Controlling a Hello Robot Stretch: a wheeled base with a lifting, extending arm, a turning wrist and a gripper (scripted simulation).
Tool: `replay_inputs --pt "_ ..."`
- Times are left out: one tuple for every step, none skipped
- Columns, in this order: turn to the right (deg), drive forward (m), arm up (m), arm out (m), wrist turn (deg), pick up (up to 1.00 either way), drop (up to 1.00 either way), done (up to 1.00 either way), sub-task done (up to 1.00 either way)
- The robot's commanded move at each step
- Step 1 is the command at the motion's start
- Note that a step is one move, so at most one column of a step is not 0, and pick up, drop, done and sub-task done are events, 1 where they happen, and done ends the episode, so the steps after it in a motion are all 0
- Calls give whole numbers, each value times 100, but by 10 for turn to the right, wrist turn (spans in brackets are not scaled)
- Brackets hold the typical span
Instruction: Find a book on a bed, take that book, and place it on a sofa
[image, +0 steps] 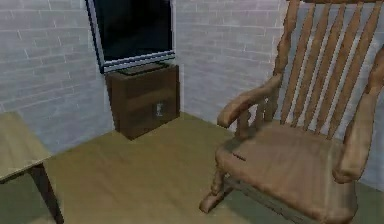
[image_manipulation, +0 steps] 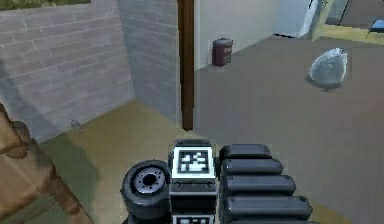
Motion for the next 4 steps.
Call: replay_inputs --pt "-450 0 0 0 0 0 0 0 0" --pt "-150 0 0 0 0 0 0 0 0" --pt "450 0 0 0 0 0 0 0 0" --pt "450 0 0 0 0 0 0 0 0"
